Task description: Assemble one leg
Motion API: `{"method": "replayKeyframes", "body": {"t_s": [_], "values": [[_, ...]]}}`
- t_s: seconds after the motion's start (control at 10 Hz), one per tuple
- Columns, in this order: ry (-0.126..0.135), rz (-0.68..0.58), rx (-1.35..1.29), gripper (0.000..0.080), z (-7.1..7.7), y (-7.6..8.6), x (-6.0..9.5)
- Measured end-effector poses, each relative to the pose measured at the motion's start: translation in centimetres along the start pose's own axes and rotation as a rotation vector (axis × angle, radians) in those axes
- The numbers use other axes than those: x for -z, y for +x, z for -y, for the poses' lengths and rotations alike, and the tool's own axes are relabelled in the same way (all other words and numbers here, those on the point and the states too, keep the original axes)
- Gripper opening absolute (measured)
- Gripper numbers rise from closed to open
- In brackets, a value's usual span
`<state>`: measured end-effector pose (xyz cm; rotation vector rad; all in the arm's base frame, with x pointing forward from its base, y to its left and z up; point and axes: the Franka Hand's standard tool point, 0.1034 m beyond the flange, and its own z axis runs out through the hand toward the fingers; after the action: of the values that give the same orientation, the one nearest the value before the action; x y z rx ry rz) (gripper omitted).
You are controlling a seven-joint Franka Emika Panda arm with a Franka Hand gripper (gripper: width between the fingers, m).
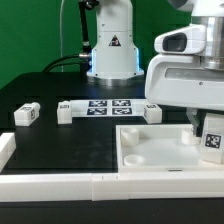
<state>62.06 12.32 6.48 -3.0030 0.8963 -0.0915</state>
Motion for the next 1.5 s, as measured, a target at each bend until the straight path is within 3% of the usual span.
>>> {"method": "replayKeyframes", "body": {"t_s": [0.4,0.6,0.7,0.8,0.9,1.5], "values": [[-0.006,-0.008,-0.472,0.0290,-0.04,-0.14,-0.11],[-0.005,-0.006,-0.427,0.0292,-0.04,-0.13,-0.10],[-0.001,-0.009,-0.406,0.0459,0.00,-0.09,-0.10],[0.007,-0.016,-0.340,0.0603,-0.04,-0.02,-0.18],[0.004,-0.018,-0.125,0.0636,-0.20,0.08,-0.21],[-0.007,-0.021,0.688,0.0649,0.48,-0.66,-0.27]]}}
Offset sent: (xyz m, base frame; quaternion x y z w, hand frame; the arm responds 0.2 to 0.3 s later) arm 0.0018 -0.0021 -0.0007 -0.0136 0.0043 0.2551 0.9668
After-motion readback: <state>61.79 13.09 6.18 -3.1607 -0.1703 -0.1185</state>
